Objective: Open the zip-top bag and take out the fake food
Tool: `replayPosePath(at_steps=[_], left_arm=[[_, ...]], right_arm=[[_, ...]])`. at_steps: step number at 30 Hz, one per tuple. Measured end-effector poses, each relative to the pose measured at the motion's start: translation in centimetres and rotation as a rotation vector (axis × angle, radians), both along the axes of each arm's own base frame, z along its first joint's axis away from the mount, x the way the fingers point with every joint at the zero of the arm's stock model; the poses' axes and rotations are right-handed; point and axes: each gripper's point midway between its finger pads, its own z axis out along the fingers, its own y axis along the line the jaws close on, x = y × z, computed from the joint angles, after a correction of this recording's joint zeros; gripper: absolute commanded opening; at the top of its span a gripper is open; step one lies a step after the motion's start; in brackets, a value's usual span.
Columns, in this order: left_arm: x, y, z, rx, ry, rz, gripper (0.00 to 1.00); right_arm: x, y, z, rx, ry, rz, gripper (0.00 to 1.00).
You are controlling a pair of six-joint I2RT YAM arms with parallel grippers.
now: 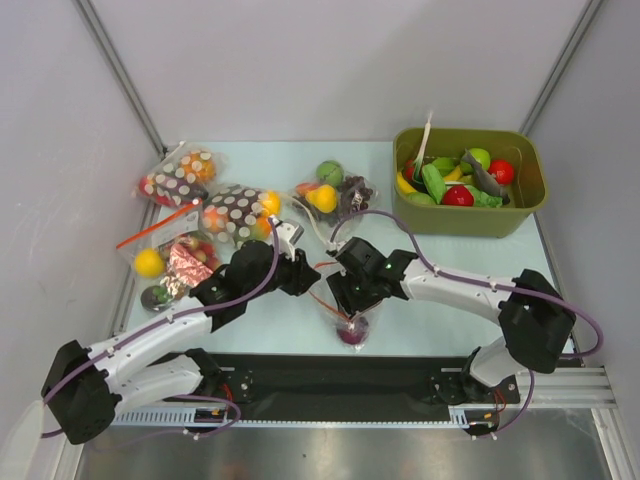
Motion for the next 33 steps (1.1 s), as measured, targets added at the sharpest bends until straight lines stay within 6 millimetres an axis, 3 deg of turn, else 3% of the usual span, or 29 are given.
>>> replayPosePath(at_steps=[8, 20, 28, 33], left_arm=[[0.1, 0.0, 0.4, -0.017, -0.006, 0.011, 0.4], [-0.1, 0.2, 1.3, -0.038, -0.029, 0.018, 0.5], [-0.1, 0.4, 1.8, -0.048, -0.042, 0.024, 0.53], [-0.3, 0.5, 1.1, -0.038, -0.033, 0.023, 0.54]], right_arm=[[-3.5, -0.4, 0.8, 0.002, 0.052, 0.041, 0.72], [-9.6, -1.8, -1.8, -0.1, 0.157, 0.078, 0.82], [-10.9, -1.7, -2.6, -0.105, 0.137, 0.035, 0.83], [-11.0, -1.1, -2.8, -0.064, 0.112, -0.004, 0.53]])
